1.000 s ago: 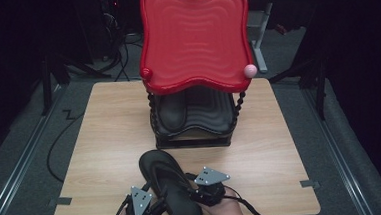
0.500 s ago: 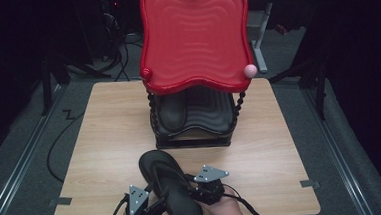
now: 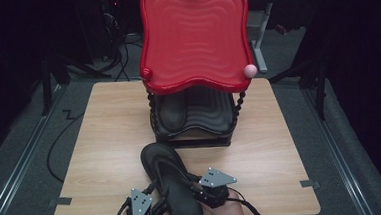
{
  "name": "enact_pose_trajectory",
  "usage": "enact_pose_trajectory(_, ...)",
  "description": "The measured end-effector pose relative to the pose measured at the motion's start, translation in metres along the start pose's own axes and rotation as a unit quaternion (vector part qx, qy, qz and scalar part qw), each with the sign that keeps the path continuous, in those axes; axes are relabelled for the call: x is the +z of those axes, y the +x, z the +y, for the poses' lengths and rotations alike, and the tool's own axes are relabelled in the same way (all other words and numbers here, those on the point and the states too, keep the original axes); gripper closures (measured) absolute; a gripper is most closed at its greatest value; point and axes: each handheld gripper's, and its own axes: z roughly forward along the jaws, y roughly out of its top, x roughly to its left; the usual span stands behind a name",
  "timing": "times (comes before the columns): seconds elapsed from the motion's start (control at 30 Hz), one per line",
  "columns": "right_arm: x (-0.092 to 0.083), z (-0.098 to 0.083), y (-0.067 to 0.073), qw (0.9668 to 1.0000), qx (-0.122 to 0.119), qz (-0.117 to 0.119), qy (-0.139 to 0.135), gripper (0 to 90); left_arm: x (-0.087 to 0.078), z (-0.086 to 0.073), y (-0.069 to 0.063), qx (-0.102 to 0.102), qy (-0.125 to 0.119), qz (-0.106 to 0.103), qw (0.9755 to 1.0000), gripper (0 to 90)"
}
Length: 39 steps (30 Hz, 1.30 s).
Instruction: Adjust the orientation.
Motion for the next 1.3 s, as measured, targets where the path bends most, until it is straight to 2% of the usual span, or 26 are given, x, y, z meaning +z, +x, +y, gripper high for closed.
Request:
enact_pose_trajectory(0.3, -0.016, 0.006, 0.006, 0.9989, -0.017, -0.01, -0.042, 73.1, -0.012, 0.007, -0.007, 0.036, -0.043, 0.003, 0.9984, 58.2)
enact_pose_trajectory(0.47, -0.024, 0.009, 0.009, 0.998, -0.024, -0.011, -0.057, 73.1, -0.02, 0.01, -0.012, 0.042, -0.059, -0.001, 0.9974, 58.4)
enact_pose_trajectory(0.67, -0.041, 0.01, 0.013, 0.9963, -0.031, -0.02, -0.078, 73.1, -0.028, 0.019, -0.021, 0.054, -0.079, -0.018, 0.9953, 58.4)
enact_pose_trajectory(0.73, -0.049, 0.011, 0.013, 0.9956, -0.03, -0.026, -0.085, 73.1, -0.027, 0.025, -0.026, 0.059, -0.089, -0.027, 0.9939, 58.4)
enact_pose_trajectory(0.83, -0.063, 0.012, 0.011, 0.9936, -0.027, -0.048, -0.099, 72.9, -0.018, 0.036, -0.033, 0.075, -0.104, -0.037, 0.9911, 58.5)
enact_pose_trajectory(0.97, -0.077, 0.013, -0.001, 0.9901, -0.015, -0.079, -0.115, 73.0, -0.001, 0.051, -0.044, 0.091, -0.115, -0.056, 0.9876, 58.7)
enact_pose_trajectory(1.07, -0.085, 0.016, -0.011, 0.9868, -0.007, -0.104, -0.124, 72.9, 0.013, 0.061, -0.044, 0.088, -0.12, -0.073, 0.9862, 59.0)
enact_pose_trajectory(1.17, -0.09, 0.02, -0.021, 0.9831, -0.001, -0.125, -0.134, 72.7, 0.031, 0.071, -0.047, 0.103, -0.124, -0.082, 0.9834, 60.7)
enact_pose_trajectory(1.23, -0.09, 0.021, -0.031, 0.9807, 0.001, -0.142, -0.134, 72.9, 0.043, 0.076, -0.047, 0.102, -0.125, -0.091, 0.9828, 61.2)
enact_pose_trajectory(1.3, -0.087, 0.022, -0.04, 0.9793, 0.001, -0.155, -0.13, 72.8, 0.06, 0.082, -0.045, 0.101, -0.121, -0.092, 0.9832, 62.9)
